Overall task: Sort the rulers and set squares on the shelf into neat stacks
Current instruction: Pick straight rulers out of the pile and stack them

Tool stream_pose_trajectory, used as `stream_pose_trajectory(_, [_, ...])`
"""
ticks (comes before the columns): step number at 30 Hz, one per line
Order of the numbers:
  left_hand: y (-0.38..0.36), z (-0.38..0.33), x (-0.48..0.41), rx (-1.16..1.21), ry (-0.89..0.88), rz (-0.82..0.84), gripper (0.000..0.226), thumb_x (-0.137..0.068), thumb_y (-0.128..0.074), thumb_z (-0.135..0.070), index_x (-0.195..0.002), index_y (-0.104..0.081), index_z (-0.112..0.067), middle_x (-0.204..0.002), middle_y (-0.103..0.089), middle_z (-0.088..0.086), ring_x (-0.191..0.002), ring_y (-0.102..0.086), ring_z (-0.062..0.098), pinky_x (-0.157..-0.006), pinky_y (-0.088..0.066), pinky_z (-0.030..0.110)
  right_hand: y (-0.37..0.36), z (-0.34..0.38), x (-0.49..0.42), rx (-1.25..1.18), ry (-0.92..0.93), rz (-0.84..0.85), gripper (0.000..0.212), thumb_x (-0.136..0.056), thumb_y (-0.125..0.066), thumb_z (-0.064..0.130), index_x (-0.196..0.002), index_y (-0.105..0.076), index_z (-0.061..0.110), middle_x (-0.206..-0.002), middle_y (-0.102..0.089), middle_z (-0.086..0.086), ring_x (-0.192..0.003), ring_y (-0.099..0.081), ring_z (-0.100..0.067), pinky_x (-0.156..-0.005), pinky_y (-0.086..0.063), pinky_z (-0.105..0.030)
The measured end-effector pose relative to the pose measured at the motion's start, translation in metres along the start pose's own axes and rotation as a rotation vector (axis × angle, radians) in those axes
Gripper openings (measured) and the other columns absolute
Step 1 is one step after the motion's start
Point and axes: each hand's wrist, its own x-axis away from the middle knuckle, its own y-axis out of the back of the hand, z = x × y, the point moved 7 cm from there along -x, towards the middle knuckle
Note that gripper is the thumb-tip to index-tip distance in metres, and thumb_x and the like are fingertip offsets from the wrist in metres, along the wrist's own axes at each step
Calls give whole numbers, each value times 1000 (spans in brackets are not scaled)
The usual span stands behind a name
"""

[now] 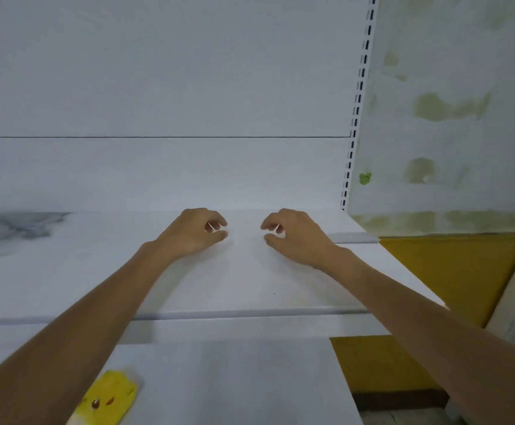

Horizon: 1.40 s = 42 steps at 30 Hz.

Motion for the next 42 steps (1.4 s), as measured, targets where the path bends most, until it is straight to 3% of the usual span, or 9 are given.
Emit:
stream_pose_trajectory(8, [148, 153, 138, -66, 251, -184, 17, -82, -66, -27, -98, -66, -22, -96, -65, -5, -86, -60, 8, -77, -42, 21, -77, 195, -98, -140, 186, 39, 29, -85, -57, 21, -114, -59, 15, -108, -60, -3, -100, -55, -20, -90, -45, -35])
stream_pose_trajectory(14, [227, 244, 230, -121, 317, -284, 15, -81, -68, -22, -96, -69, -20, -90, -64, -7, -74, -55, -5, -63, -39, 3, -149, 326, -136, -212, 235, 88, 33, -85, -56, 20, -117, -56, 14, -114, -60, -6, -104, -55, -22, -89, -45, -34])
stream_pose_trajectory(18, [259, 293, 275, -132, 353, -296, 15, -82, -67, -21, -97, -68, -20, -90, -64, -7, -76, -55, -5, -63, -38, 2, -191, 386, -144, -221, 275, 108, 34, -85, -55, 18, -119, -56, 12, -116, -59, -9, -103, -56, -25, -86, -46, -33])
stream_pose_trajectory(27, [290, 374, 302, -126, 392, -338, 15, -83, -65, -19, -99, -67, -20, -93, -63, -6, -81, -55, 3, -68, -37, 6, -244, 437, -181, -162, 307, 188, 32, -86, -56, 19, -117, -56, 11, -114, -60, -8, -99, -57, -21, -88, -48, -33])
stream_pose_trajectory(34, [309, 428, 284, -206, 424, -337, 22, -83, -66, -19, -104, -67, -15, -104, -64, 4, -88, -54, 11, -76, -37, 19, -272, 458, -236, -129, 361, 248, 31, -85, -62, 28, -112, -60, 12, -110, -62, -6, -97, -58, -19, -90, -49, -33])
stream_pose_trajectory(38, [313, 459, 276, -235, 432, -251, 28, -82, -66, -32, -108, -65, -22, -112, -61, 0, -98, -52, 12, -85, -36, 21, -308, 481, -237, -93, 436, 420, 52, -78, -64, 52, -118, -56, 20, -109, -56, 4, -99, -54, -12, -89, -46, -29])
stream_pose_trajectory(42, [306, 477, 259, -166, 404, -120, 39, -78, -64, -50, -111, -61, -30, -120, -56, -9, -114, -45, 10, -92, -29, 24, -333, 484, -243, 6, 431, 501, 51, -80, -62, 51, -120, -57, 20, -117, -57, 2, -102, -54, -14, -87, -42, -26])
